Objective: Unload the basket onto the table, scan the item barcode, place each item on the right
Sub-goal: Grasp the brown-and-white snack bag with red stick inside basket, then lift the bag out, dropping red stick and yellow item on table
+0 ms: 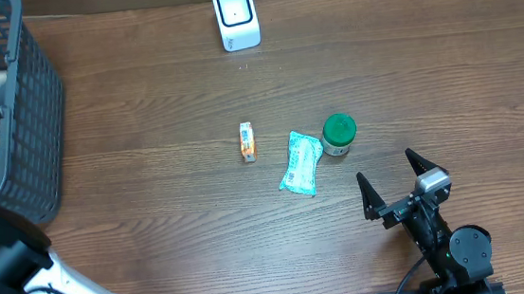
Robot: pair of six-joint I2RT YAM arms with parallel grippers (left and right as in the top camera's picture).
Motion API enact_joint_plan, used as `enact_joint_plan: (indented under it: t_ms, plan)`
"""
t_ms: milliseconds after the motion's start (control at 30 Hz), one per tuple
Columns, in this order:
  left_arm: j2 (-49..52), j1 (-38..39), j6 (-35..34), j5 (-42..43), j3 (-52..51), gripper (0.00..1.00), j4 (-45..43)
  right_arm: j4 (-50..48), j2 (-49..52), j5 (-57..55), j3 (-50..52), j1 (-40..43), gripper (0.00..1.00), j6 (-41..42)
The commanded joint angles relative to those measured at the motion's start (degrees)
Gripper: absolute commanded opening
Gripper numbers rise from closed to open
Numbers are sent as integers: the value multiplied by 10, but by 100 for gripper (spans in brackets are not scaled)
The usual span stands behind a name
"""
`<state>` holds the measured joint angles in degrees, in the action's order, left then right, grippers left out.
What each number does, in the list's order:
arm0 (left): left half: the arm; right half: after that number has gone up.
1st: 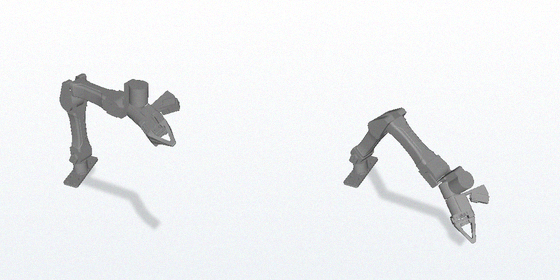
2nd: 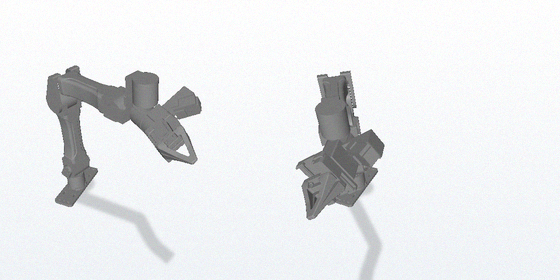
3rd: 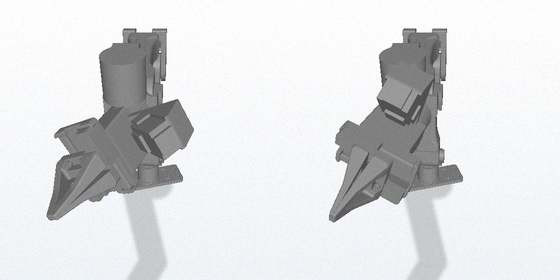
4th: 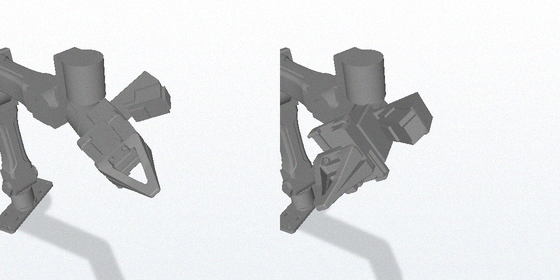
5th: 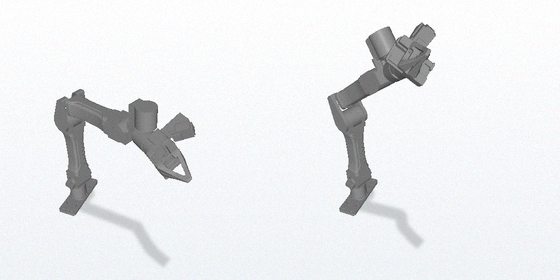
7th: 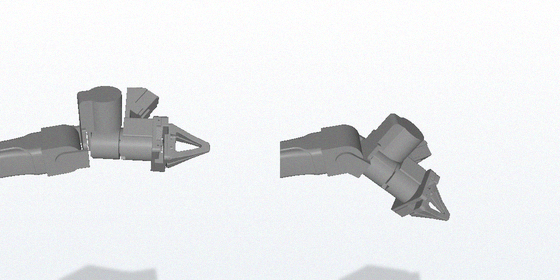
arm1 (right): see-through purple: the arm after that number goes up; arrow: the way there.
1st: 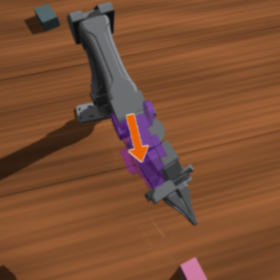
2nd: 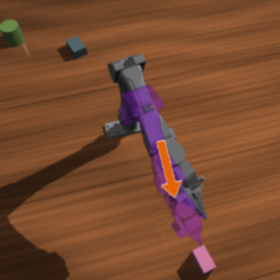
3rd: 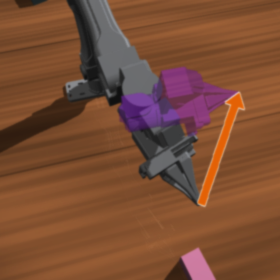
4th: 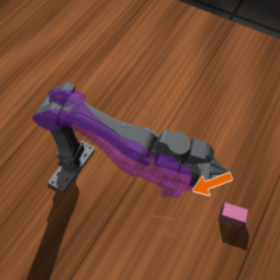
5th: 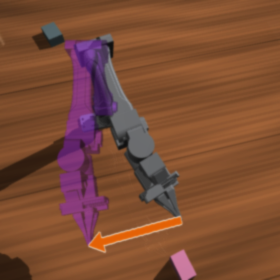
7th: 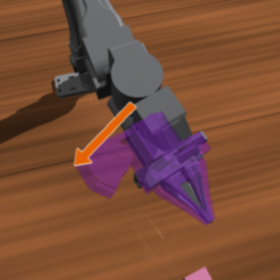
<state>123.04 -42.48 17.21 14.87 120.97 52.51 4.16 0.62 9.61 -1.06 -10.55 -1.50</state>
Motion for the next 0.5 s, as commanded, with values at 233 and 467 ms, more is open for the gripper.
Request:
enact_joint_plan:
  t_ms: [233, 467]
  plan:
    - [-219, 16, -145, 13, 63, 8, 7, -2, -4, -3, 6, 1, 100, 2]
    - [-312, 90, -200, 12, 63, 7, 87, -2, -4, -3, 6, 1, 100, 2]
